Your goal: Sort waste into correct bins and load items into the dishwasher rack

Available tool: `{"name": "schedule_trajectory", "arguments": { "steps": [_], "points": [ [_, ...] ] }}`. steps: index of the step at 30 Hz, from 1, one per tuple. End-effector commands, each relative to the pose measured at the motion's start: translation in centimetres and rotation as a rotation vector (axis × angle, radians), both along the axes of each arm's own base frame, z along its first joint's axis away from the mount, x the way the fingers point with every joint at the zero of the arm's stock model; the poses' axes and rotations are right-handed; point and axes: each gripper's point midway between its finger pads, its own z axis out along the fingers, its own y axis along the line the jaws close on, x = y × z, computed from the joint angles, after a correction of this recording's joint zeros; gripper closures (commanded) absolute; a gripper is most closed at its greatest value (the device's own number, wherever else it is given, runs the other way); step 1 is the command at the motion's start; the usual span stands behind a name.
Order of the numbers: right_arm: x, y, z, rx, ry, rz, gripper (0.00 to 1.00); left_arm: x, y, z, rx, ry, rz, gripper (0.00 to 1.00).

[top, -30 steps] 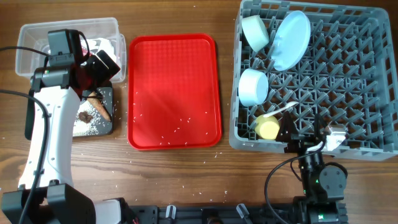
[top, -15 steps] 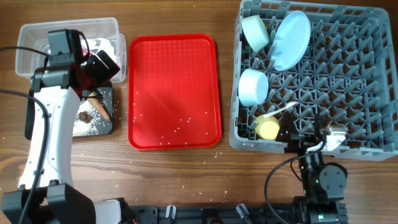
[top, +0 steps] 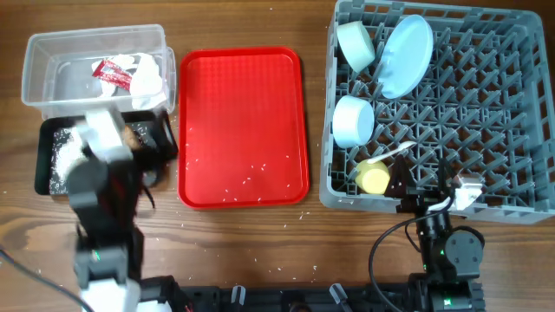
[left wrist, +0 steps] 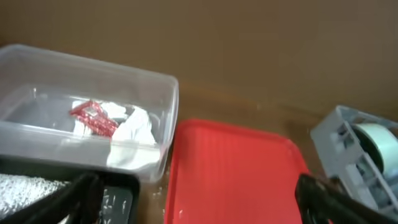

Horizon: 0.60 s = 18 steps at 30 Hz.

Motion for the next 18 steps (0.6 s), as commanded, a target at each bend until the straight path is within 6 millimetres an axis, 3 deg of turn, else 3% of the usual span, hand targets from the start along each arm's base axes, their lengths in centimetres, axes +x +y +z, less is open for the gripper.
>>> {"name": "schedule_trajectory", "arguments": {
  "steps": [1, 4, 13, 18],
  "points": [
    [0.0, 0.2, 0.1, -0.013, -0.009, 0.014, 0.00, -3.2, -0.9, -4.0, 0.049, -0.118, -0.035, 0.00],
    [0.0, 0.2, 0.1, -0.013, -0.009, 0.014, 0.00, -4.6, -0.9, -6.2, 0.044, -0.145, -0.021, 0.00],
    [0.0, 0.2, 0.1, -0.012, -0.009, 0.014, 0.00, -6.0, -0.6, -9.5, 0.049, -0.137, 0.003, 0.00],
    [0.0, 0.2, 0.1, -0.012, -0.009, 0.014, 0.00, -6.2, -0.7, -8.1, 0.056, -0.203, 0.001, 0.00]
  ]
}}
